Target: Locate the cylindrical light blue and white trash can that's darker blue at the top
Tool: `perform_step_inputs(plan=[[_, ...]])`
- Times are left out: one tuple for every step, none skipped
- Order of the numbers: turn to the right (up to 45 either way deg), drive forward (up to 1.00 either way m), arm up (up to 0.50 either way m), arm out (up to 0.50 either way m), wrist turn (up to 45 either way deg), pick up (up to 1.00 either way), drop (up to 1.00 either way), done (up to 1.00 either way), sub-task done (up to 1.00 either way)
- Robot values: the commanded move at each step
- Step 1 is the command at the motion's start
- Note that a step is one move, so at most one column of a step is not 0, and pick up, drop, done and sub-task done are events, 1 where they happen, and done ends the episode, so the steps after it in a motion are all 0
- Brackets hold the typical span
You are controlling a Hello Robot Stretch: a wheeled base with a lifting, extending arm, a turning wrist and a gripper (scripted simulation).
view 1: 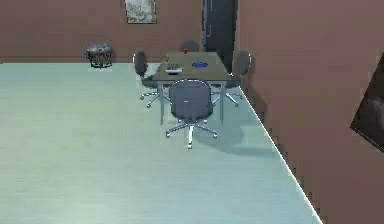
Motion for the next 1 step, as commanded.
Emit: perform_step_inputs(plan=[[-45.0, 0.00, 0.00, 0.00, 0.0, 0.00, 0.00, 0.00, 0.00]])
